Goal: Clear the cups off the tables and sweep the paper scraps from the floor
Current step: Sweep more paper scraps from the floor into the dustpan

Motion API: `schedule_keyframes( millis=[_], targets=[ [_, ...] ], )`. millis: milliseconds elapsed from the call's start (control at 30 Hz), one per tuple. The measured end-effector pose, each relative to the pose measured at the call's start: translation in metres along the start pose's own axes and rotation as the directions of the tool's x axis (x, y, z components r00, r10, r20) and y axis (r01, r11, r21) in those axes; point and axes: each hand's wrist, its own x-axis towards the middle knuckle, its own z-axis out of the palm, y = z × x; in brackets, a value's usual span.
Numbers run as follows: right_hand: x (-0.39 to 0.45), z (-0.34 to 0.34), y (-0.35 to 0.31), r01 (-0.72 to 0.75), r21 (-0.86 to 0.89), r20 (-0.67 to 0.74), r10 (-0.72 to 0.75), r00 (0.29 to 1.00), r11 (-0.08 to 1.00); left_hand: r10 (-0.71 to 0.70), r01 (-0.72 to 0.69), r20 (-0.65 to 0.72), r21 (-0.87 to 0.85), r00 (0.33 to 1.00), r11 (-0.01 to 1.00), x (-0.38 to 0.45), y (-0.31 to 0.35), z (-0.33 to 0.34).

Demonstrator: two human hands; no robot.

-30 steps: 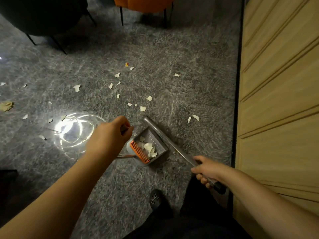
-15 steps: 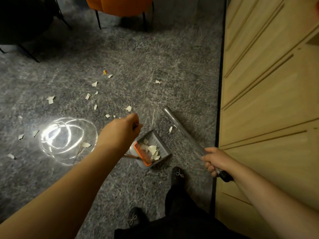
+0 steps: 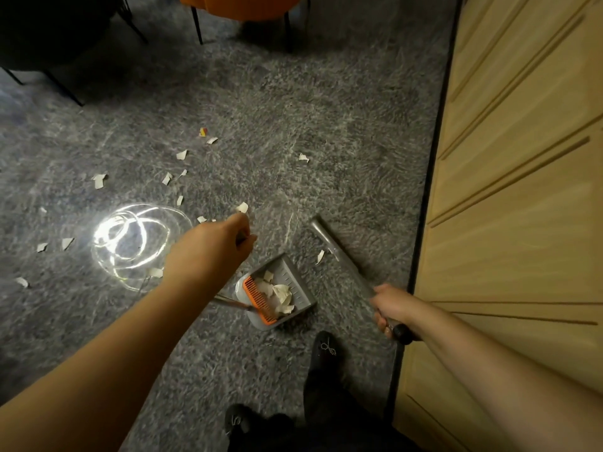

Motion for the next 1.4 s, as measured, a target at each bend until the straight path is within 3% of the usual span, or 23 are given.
schedule_keyframes(
  millis=[133, 433, 600, 867, 1067, 1400],
  targets=[
    [-0.01, 0.016, 0.007, -0.009, -0.092, 0.037, 0.012, 0.999, 0.996, -0.008, 0.008, 0.002, -0.013, 1.0, 1.0, 0.007, -0.003, -0.001],
    [-0.037, 0.049, 0.014, -0.08, 0.013, 0.217, 0.075, 0.973, 0.997, -0.002, 0.002, -0.02, -0.001, 1.0, 1.0, -0.02, -0.017, 0.001],
    [-0.062, 0.084, 0.016, -0.002, -0.033, 0.168, 0.008, 0.986, 0.999, -0.049, 0.046, -0.022, -0.092, 0.999, 0.995, -0.053, -0.042, -0.006],
    [-0.091, 0.154, 0.013, 0.109, -0.065, 0.111, -0.102, 0.989, 0.992, -0.292, 0.254, -0.127, -0.249, 0.948, 0.934, -0.136, -0.118, -0.029],
    [-0.107, 0.214, -0.002, 0.171, 0.022, 0.133, -0.172, 0.976, 0.985, -0.453, 0.39, -0.173, -0.304, 0.875, 0.869, -0.197, -0.196, -0.06],
    [-0.074, 0.265, -0.051, 0.172, 0.037, 0.109, -0.175, 0.978, 0.984, -0.513, 0.472, -0.17, -0.233, 0.841, 0.85, -0.252, -0.3, -0.069]
  ],
)
